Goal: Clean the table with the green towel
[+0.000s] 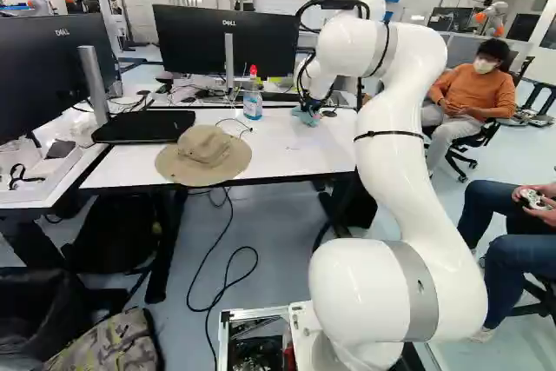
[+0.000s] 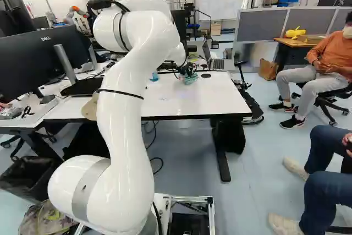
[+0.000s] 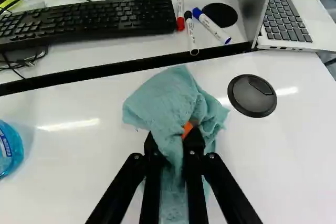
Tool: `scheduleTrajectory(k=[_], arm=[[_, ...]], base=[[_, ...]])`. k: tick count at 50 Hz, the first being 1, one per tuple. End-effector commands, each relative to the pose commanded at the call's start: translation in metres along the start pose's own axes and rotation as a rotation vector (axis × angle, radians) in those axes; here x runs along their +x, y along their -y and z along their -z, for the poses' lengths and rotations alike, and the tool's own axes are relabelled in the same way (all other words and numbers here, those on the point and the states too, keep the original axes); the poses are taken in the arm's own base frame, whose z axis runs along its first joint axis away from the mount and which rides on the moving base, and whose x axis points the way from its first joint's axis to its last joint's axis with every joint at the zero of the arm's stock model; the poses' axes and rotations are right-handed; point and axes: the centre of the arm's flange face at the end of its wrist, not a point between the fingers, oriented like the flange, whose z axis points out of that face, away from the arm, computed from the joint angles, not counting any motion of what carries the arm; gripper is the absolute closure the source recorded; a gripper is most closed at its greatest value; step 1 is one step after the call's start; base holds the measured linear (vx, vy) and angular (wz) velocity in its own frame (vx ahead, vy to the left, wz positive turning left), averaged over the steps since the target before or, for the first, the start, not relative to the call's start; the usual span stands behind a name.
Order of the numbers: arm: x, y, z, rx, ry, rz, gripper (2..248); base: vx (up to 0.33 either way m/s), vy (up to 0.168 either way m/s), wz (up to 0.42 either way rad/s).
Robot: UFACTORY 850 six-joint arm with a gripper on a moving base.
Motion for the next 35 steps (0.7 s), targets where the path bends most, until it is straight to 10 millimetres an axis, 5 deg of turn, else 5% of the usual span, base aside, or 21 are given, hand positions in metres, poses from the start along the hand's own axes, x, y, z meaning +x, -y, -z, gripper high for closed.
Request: scheduleTrajectory(k=[35], arm=[[0.018, 0.047, -0.025, 0.042, -0.039, 0.043, 201]], base=[[0.0, 0.0, 0.0]])
